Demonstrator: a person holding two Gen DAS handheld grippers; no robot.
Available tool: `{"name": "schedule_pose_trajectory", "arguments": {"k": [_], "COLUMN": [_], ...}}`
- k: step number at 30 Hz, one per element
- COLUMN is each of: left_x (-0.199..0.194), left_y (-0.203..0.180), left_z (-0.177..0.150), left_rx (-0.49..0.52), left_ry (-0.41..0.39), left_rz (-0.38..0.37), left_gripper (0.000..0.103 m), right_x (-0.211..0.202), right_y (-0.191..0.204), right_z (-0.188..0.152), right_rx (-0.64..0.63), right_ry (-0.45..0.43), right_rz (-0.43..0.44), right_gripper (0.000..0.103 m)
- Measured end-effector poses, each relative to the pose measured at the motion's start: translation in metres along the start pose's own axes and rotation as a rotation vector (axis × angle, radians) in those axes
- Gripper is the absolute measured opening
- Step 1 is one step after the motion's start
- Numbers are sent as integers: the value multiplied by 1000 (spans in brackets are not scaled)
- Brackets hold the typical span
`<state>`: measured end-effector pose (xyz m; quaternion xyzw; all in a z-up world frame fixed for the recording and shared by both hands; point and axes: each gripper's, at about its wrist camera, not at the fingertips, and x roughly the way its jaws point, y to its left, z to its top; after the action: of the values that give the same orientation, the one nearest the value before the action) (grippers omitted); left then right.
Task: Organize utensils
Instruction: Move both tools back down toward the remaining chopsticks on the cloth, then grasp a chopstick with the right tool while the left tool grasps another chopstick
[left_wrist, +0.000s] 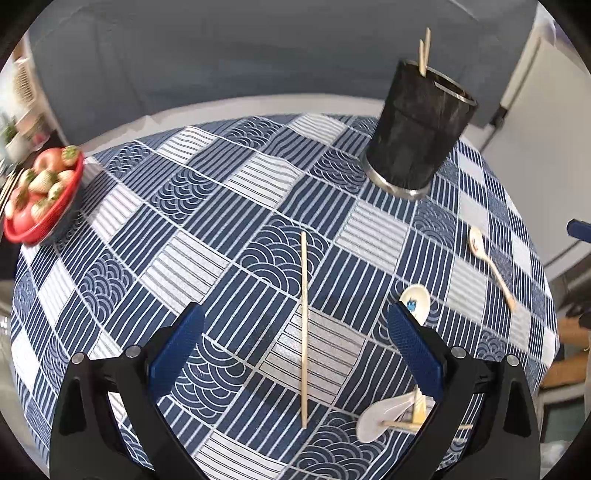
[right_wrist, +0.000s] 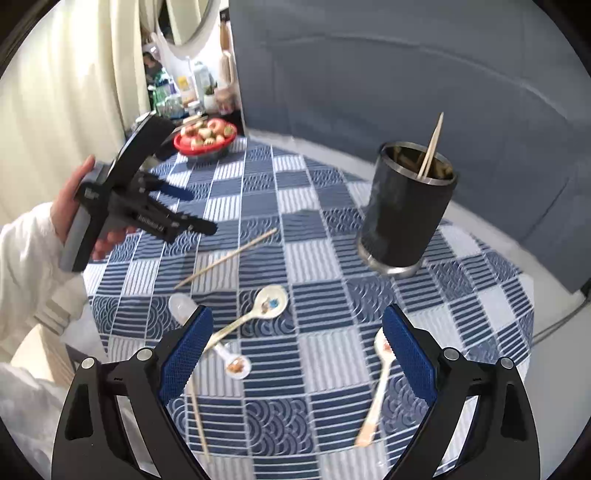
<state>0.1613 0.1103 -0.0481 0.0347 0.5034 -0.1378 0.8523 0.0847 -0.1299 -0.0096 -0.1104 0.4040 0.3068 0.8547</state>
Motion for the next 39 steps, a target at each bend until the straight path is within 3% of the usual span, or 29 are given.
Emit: {"name": "schedule_pose_trajectory", "arguments": {"k": [12, 20, 30, 37, 38, 39], "left_x": [43, 69, 87, 92, 92, 92], "left_y": [8, 4, 2, 3, 3, 5], "left_z": [-5, -13, -14, -11, -11, -11], "left_rx": [84, 159, 166, 160, 162, 162], "left_ry": [122, 187, 226, 224, 220, 218], "left_rz": [-76, -32, 4, 40, 40, 35], "left_gripper": [97, 97, 97, 98, 98, 97], "right_x": [45, 77, 108, 116, 115, 113], "right_y": [45, 77, 99, 103, 104, 104], "right_z": [-37, -58, -84, -87, -86, -85], "right_rx": [59, 59, 46, 32, 31, 29], "right_ry": [151, 236, 327, 360, 359, 354], "right_rz": [31, 43, 25, -45, -45, -43], "right_gripper": [88, 88, 87, 70, 66, 53]}}
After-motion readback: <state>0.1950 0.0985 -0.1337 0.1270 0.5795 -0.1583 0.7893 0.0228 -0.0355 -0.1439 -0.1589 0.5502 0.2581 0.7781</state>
